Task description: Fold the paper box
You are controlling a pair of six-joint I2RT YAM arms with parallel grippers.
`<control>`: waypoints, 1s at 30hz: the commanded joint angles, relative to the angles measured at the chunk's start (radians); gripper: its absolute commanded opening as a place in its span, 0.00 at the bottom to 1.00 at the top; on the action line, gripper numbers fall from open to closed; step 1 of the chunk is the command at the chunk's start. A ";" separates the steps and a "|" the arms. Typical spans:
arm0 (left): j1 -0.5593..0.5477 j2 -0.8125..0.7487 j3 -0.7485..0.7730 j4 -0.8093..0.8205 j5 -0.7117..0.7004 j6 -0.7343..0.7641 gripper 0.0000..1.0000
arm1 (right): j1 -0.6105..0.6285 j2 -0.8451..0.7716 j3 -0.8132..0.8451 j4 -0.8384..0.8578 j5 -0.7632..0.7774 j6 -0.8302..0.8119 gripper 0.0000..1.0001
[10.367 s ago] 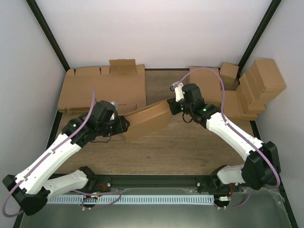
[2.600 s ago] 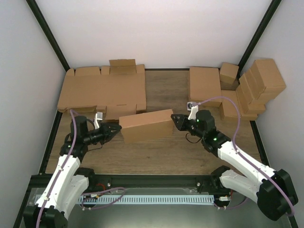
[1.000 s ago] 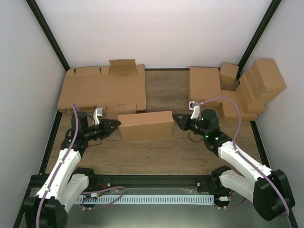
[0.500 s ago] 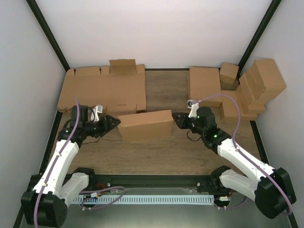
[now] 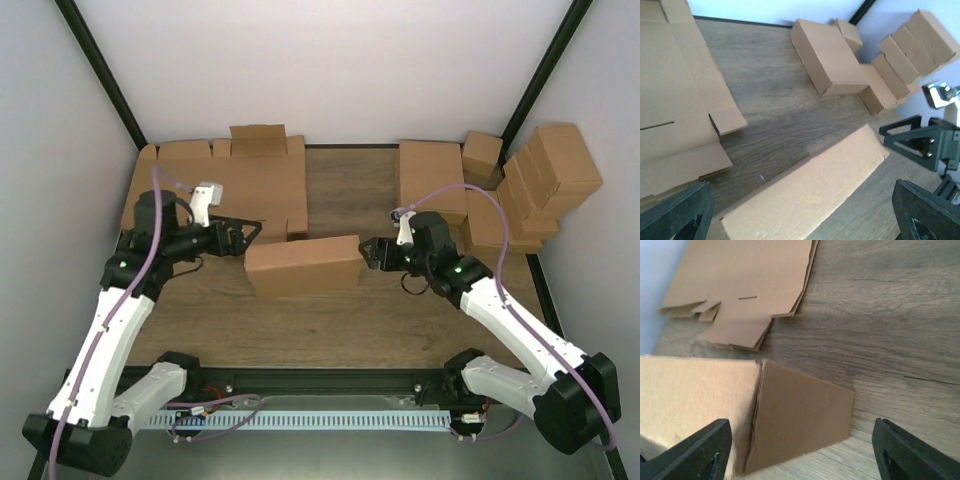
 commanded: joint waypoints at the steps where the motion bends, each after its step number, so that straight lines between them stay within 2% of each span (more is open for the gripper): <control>1: -0.115 0.053 0.026 0.040 -0.131 0.137 1.00 | 0.001 -0.060 0.067 -0.127 0.024 -0.047 0.89; 2: -0.155 0.064 0.035 0.041 -0.169 0.169 1.00 | 0.001 -0.080 0.067 -0.130 0.039 -0.043 0.97; 3: -0.200 0.076 0.043 0.039 -0.214 0.211 1.00 | 0.002 -0.105 0.061 -0.123 0.048 -0.039 0.99; 6: -0.321 0.128 0.082 0.002 -0.226 0.380 1.00 | 0.001 -0.170 0.046 -0.098 0.049 -0.040 1.00; 9: -0.408 0.234 0.162 -0.118 -0.272 0.533 1.00 | 0.002 -0.203 0.044 -0.085 0.034 -0.053 1.00; 11: -0.441 0.308 0.249 -0.227 -0.342 0.615 1.00 | 0.001 -0.208 0.049 -0.090 0.027 -0.062 1.00; 14: -0.458 0.393 0.301 -0.344 -0.413 0.688 1.00 | 0.002 -0.210 0.047 -0.099 0.019 -0.068 1.00; 17: -0.487 0.422 0.289 -0.361 -0.454 0.724 1.00 | 0.001 -0.222 0.030 -0.089 0.010 -0.068 1.00; 20: -0.490 0.437 0.289 -0.360 -0.417 0.737 1.00 | 0.002 -0.233 0.017 -0.079 -0.004 -0.061 1.00; 30: -0.474 0.435 0.204 -0.284 -0.572 0.723 1.00 | 0.002 -0.247 0.004 -0.079 -0.036 -0.060 1.00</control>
